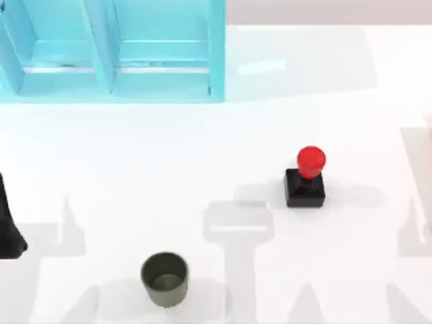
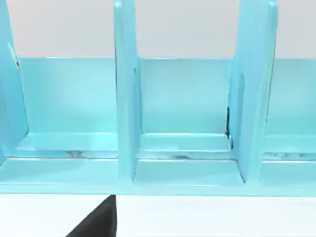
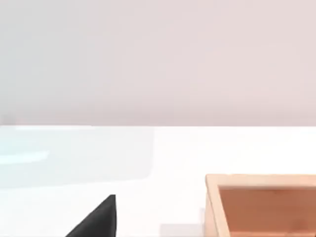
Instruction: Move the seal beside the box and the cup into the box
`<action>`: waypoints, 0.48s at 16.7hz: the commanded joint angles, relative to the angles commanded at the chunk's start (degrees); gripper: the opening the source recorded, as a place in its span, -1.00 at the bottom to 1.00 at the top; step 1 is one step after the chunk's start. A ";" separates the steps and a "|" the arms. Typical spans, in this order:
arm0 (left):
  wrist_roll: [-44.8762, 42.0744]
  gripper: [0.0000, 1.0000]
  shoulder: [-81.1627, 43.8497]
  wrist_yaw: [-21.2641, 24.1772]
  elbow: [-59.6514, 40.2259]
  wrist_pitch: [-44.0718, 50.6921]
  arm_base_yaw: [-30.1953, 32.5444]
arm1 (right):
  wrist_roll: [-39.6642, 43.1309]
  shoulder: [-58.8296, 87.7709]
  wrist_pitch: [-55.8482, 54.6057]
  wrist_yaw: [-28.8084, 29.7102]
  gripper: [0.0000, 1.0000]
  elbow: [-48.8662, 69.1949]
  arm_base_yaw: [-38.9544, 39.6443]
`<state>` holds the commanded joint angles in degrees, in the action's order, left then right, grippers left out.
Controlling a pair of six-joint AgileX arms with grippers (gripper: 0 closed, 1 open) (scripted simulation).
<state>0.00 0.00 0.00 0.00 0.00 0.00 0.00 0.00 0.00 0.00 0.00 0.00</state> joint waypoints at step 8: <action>0.00 1.00 0.00 0.00 0.00 0.00 0.00 | -2.99 11.65 8.06 0.16 1.00 11.31 1.31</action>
<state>0.00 0.00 0.00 0.00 0.00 0.00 -2.99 11.65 8.06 0.16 11.31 1.31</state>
